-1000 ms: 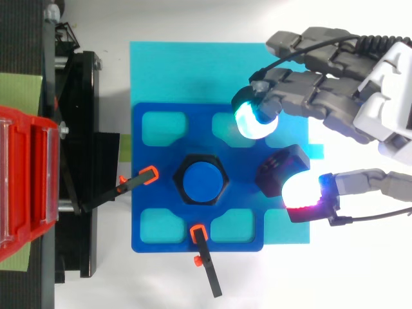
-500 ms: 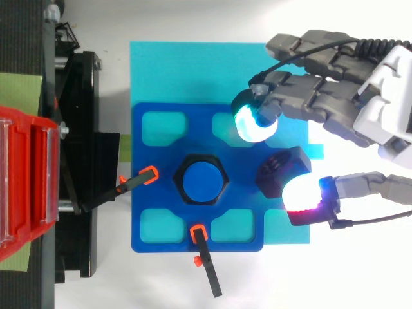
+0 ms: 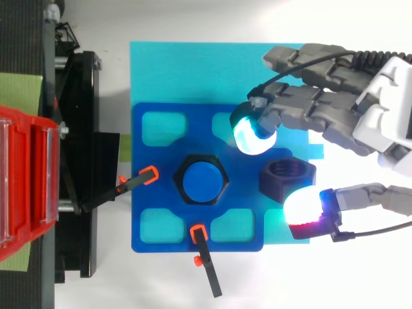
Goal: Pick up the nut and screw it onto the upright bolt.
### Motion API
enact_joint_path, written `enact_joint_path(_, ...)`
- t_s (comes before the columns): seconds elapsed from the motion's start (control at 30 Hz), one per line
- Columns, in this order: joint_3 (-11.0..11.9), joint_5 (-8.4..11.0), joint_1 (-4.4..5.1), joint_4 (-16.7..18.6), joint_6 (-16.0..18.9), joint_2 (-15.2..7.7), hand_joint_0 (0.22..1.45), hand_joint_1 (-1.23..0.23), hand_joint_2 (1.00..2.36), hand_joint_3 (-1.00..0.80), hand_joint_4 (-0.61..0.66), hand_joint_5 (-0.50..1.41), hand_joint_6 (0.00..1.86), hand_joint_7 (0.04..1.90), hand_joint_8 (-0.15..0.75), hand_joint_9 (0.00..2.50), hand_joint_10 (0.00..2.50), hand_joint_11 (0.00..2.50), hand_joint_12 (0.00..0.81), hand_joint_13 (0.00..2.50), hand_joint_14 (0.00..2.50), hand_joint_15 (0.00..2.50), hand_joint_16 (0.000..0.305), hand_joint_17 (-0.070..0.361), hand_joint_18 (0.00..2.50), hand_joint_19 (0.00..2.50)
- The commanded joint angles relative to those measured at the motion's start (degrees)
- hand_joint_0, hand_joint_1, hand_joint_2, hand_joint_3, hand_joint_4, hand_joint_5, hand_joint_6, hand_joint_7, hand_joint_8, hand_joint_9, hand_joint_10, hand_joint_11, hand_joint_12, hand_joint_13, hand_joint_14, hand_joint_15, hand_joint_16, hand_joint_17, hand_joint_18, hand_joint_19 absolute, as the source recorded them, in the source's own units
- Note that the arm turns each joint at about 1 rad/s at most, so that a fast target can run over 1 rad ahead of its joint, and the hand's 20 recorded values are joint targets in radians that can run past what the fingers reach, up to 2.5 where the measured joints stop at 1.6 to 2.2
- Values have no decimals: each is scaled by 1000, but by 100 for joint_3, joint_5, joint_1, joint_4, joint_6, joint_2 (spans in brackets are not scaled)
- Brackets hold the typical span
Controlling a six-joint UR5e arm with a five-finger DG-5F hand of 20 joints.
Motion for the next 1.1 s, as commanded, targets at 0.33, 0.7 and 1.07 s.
enact_joint_path(0.33, -57, -21, 4, 0, 28, -4, 419, -947, 1000, -500, 185, -191, 503, 877, 277, 454, 3, 109, 407, 173, 0, 0, 64, 144, 209, 110)
enact_joint_path(0.7, -74, -21, -5, 0, 46, -4, 394, -908, 1000, -500, 194, -193, 503, 874, 287, 443, 3, 117, 419, 165, 0, 0, 66, 149, 199, 117)
enact_joint_path(1.07, -74, -12, -14, -79, 37, -4, 359, -765, 1000, -500, 219, -194, 503, 867, 310, 451, 2, 107, 440, 170, 0, 0, 69, 156, 193, 115)
